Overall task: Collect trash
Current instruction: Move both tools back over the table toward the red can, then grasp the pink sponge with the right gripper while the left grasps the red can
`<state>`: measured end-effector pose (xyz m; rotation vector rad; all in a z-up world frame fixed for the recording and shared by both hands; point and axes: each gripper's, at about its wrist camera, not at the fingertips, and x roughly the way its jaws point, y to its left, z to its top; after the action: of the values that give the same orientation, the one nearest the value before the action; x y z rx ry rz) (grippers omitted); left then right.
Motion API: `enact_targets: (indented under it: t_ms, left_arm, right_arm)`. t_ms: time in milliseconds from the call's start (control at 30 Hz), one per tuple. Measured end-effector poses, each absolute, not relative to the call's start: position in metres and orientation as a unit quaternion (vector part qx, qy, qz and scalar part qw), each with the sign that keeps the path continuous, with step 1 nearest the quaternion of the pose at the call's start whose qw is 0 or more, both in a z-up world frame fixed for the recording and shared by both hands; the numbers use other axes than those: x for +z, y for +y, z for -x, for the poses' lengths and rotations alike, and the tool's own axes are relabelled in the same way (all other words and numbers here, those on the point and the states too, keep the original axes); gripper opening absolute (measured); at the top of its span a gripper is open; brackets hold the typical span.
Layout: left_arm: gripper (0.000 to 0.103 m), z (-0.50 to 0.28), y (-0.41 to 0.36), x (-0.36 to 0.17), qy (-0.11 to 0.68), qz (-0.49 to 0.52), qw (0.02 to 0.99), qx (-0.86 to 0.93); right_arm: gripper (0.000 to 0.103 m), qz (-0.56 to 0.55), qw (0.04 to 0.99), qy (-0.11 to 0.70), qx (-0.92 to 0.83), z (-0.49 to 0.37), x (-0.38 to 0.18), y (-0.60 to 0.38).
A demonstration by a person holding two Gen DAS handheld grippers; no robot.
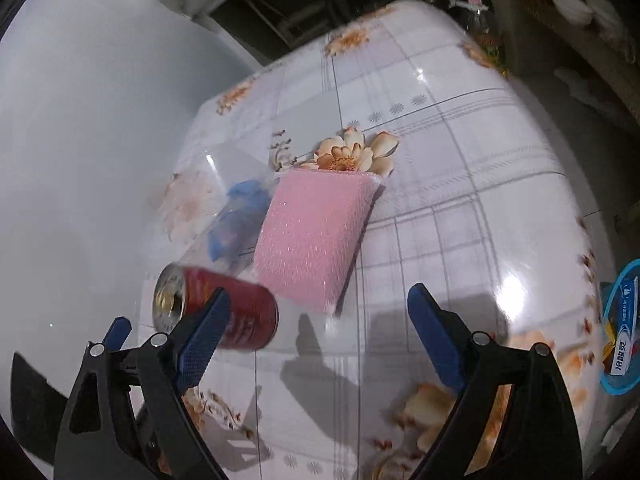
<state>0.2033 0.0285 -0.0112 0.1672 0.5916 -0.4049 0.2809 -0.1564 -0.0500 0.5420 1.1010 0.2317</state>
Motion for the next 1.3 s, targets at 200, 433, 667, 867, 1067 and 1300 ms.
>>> enact_targets:
  t_ms: [200,433,667,867,1067,1300]
  left_arm:
    - [0.089,-0.218,0.016,-0.021,0.283,-0.107,0.934,-0.188]
    - [0.089,-0.232,0.013,-0.027,0.290,-0.096,0.935,-0.178]
    - [0.075,-0.240,0.011,-0.031,0.298,-0.088,0.933,-0.183]
    - [0.060,-0.242,0.013,-0.032,0.305,-0.076,0.931,-0.184]
    - [0.060,-0.236,0.012,-0.032,0.305,-0.075,0.931,-0.186]
    - [0.060,-0.211,0.014,-0.029,0.318,-0.070,0.924,-0.199]
  right_arm:
    - [0.088,-0.238,0.803,0.536,0.102,-0.324,-0.058,-0.134]
    - [0.088,-0.199,0.802,0.556,0.095,-0.353,-0.073,-0.109]
    - [0.076,-0.177,0.813,0.548,0.089,-0.360,-0.079,-0.105]
    - [0.063,-0.192,0.809,0.546,0.100,-0.356,-0.078,-0.116]
    - [0.059,-0.198,0.807,0.546,0.105,-0.349,-0.079,-0.125]
    - [0.058,-0.197,0.803,0.552,0.112,-0.319,-0.079,-0.142]
